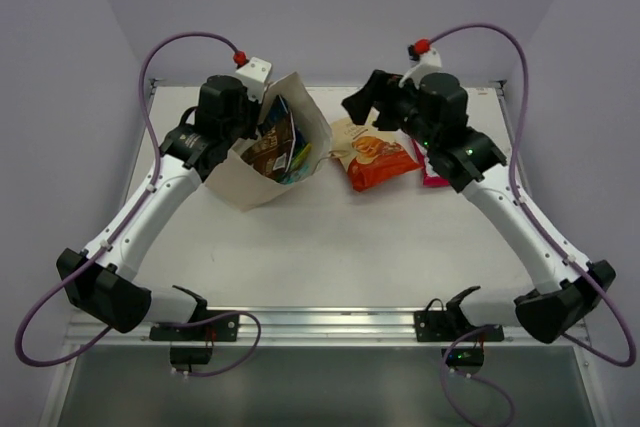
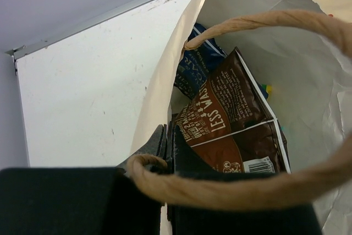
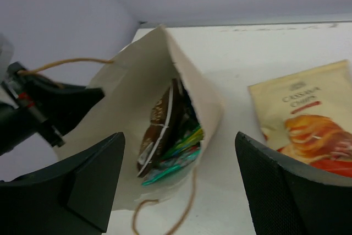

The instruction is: Take the snacks out of the paper bag

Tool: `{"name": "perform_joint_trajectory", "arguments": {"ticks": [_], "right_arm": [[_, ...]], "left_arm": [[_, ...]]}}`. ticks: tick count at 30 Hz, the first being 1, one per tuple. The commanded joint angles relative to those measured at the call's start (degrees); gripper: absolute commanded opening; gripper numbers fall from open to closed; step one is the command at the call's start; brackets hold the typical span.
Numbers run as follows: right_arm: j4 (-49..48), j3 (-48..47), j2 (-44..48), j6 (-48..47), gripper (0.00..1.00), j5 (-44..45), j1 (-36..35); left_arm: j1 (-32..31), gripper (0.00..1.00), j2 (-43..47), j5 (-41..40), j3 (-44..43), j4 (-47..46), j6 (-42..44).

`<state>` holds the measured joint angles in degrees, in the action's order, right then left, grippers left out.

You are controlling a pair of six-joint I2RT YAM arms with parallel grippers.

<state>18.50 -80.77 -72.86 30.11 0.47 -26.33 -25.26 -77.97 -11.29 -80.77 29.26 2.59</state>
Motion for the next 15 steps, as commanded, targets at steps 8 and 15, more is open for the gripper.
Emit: {"name": "perform_joint_trajectory", "arguments": {"ticks": [8,15], "right_arm": [[9.96,-22.05,-24.77,1.44,0.83,1.81,-18.05],[11.65,-23.04,-35.33,6.10,0.82,5.07,-18.58]], "left_arm": [[-0.32,0.00,2.92,0.04,1.14,1.42,-0.57],[-0.32,0.00,4.32,0.30,2.11,0.80,-1.27]]}}
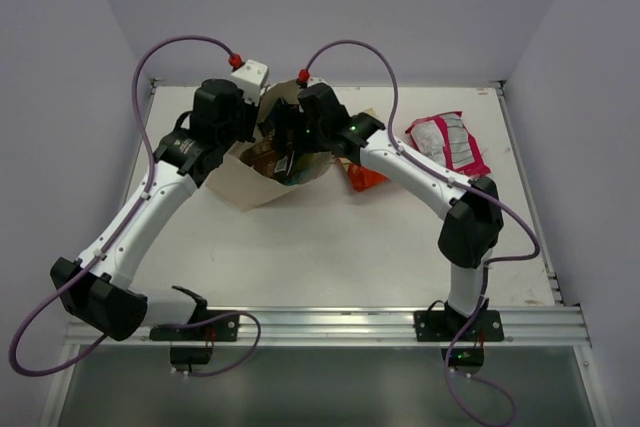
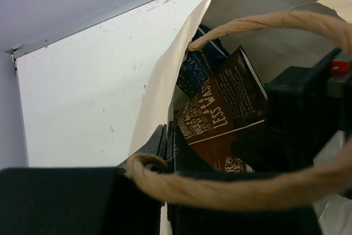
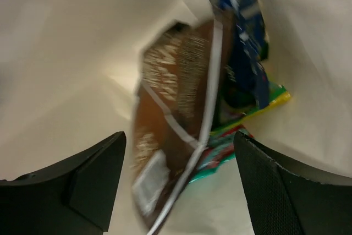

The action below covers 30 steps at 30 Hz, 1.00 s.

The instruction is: Take the snacks out of the paper bag

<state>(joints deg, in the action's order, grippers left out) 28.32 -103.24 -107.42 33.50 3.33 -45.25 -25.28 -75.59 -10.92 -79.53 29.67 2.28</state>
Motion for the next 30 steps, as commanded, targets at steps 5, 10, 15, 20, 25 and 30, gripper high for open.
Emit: {"name": "perform_joint_trajectory", "arguments": {"ticks": [5,10,15,20,25,30], "right_arm": [[-2.64,1.73,-3.06,1.75,0.63,-2.80,0.34],[-4.58,-1.52,-0.52,-2.11,0.08,-5.44,-0.01],[-3.18,-8.81,5.80,-5.98,0.00,-6.41,-0.01],[-0.72,-14.88,11.87,-9.23,0.00,-3.87,0.60],[-0.81,-12.08,21.88,-12.83,0.00,2.27,2.89],[-0.63,0.82,35.59,-15.57,0.00,12.82,8.94]], "left_arm": [[-0.30,0.00,2.38,0.11,2.01,-0.05,-1.32],[-0.30,0.00,2.29,-0.68,3.23,-0.84,-1.32],[-0.30,0.00,1.94,-3.49,3.94,-1.46,-1.14],[0.31,0.00,1.24,-7.44,3.77,-1.72,-0.53],[1.72,0.00,-0.69,-10.17,2.36,-1.72,-0.79],[1.99,0.00,-2.10,-11.49,1.22,-1.72,-1.32]]}}
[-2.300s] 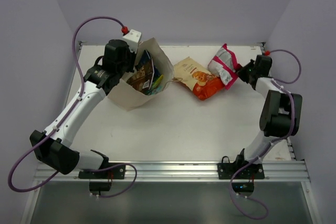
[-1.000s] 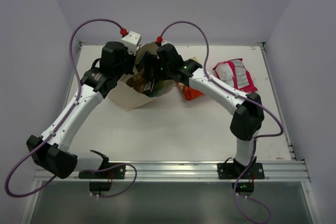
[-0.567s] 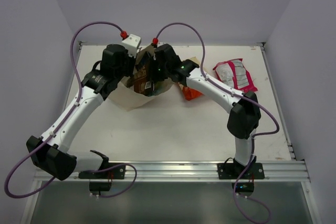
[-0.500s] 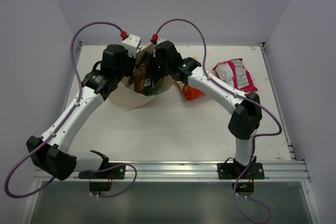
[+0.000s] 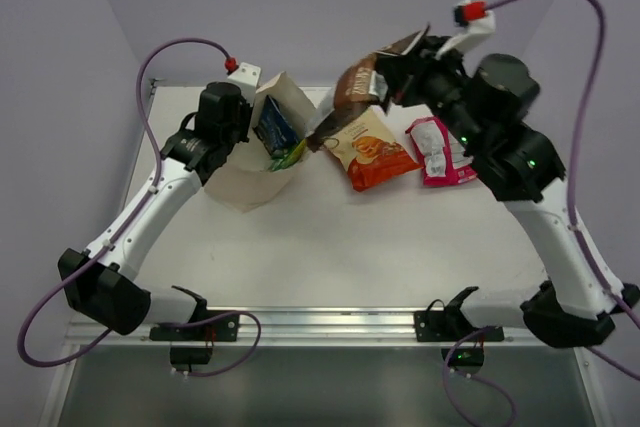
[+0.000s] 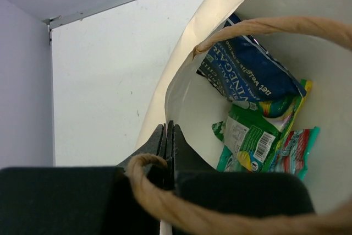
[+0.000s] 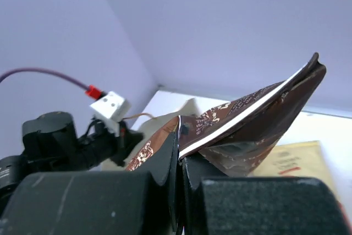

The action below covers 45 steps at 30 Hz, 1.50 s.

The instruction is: Take the snacks out of the paper bag

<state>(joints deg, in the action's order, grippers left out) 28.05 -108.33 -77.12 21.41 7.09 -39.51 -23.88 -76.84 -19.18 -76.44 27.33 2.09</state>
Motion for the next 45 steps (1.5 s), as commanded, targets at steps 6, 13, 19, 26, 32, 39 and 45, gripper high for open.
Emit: {"name": "perform_joint_trajectory", "arguments": {"ticks": [6,13,19,26,32,39,45], "right_arm": [[2.09,22.01,16.12,-3.57,0.00,11.54,8.22],[-4.11,38.51,15.25,5.56,0.00,-7.77,7.35],[-21.23,43.71,8.66,13.91,0.00,-22.81,-0.12],[-33.24,60.24,9.88,19.29,0.00,-23.01,0.39],[-28.95,73.61,11.99,19.21,0.08,-17.30,5.22],[-9.10,61.34,19.10,6.29,0.64,-5.43,6.20],[-7.40,38.67,14.30,-3.12,0.73,-6.73,4.36]], "left_arm": [[1.11,0.00,-1.82,-5.52,-3.18,0.70,-0.95],[2.08,0.00,-2.61,-7.01,-6.17,0.44,0.46],[4.80,0.00,-3.23,-9.12,-9.33,-0.44,2.66],[5.69,0.00,-3.85,-6.76,-13.11,-2.28,6.08],[5.16,0.00,-2.35,2.03,-9.17,-2.37,5.92],[2.79,0.00,-0.33,3.01,-4.51,-0.61,5.91],[1.73,0.00,1.87,3.88,-2.31,0.70,4.42]]}}
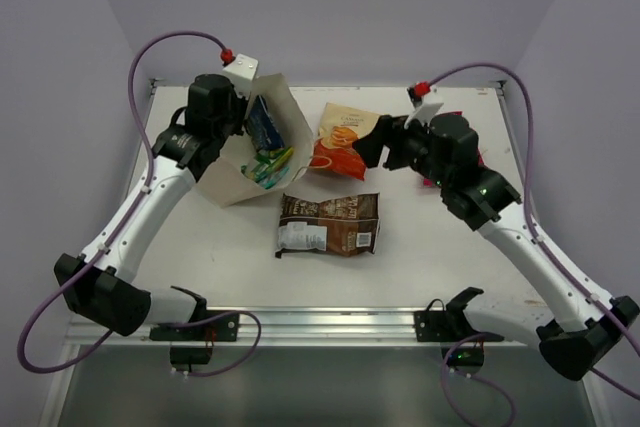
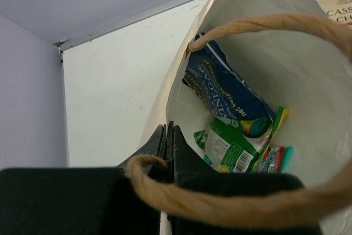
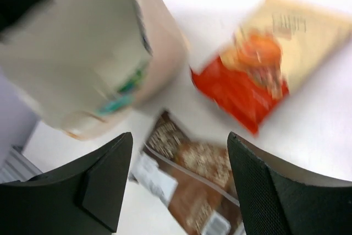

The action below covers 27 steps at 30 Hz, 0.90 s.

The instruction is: Take the snacks out of the paper bag

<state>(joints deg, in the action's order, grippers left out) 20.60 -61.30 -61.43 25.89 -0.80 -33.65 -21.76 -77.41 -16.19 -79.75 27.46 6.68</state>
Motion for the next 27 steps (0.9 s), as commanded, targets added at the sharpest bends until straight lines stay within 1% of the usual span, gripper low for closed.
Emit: {"name": "perform_joint_trajectory", "arguments": {"ticks": [1,3,4,6,7,8,10,11,16,17,19,20,23,27], "right_arm": [[-0.21,-13.53,-4.89,-8.22,0.73,0.98,-2.20],[-1.52,-17.96,-8.69,-9.89,0.72,-1.56,-4.22],[-2.22,-22.07,-12.54,-10.68,0.71,-3.23,-5.36],[-2.41,-25.87,-16.60,-11.12,0.70,-3.68,-6.42],[-2.41,-29.28,-18.71,-11.38,0.69,-4.90,-6.95],[-2.49,-30.62,-22.64,-12.17,0.68,-5.44,-7.48],[-3.46,-33.61,-26.18,-13.23,0.67,-6.14,-9.32],[-4.07,-34.15,-29.07,-13.67,0.66,-6.15,-9.85],[-9.34,-33.37,-36.56,-13.06,0.65,-5.45,-12.05],[-10.22,-32.84,-37.61,-12.36,0.65,-3.35,-12.23],[-13.56,-30.73,-40.25,-11.48,0.66,-0.71,-12.41],[-14.44,-30.29,-41.22,-10.61,0.67,2.52,-12.41],[-18.56,-29.67,-45.08,-10.16,0.71,7.02,-12.49],[-21.99,-30.89,-49.83,-10.69,0.74,6.69,-12.41]], "left_arm": [[-0.56,0.00,2.78,1.33,1.00,0.83,-0.43],[-1.09,0.00,2.96,1.68,0.82,1.54,-0.96],[-1.53,0.00,3.22,1.77,0.47,1.98,-1.14],[-1.80,0.00,3.49,1.77,0.12,2.33,-1.49],[-1.97,0.00,3.75,2.12,0.12,2.42,-1.58],[-2.23,0.00,3.75,2.21,-0.06,2.68,-2.01],[-2.59,0.00,4.10,2.91,0.12,2.77,-2.54],[-2.94,0.00,4.11,3.17,0.38,2.77,-2.98],[-3.91,0.00,4.19,3.70,0.91,2.86,-4.30],[-4.08,0.00,4.28,3.79,0.91,2.86,-4.65],[-4.34,0.00,4.37,4.23,0.82,3.03,-4.83],[-4.52,0.00,4.46,4.32,0.82,3.03,-4.92],[-4.61,0.00,4.63,4.32,0.91,3.56,-5.01],[-4.61,0.00,4.63,4.50,0.29,4.26,-4.66]]}}
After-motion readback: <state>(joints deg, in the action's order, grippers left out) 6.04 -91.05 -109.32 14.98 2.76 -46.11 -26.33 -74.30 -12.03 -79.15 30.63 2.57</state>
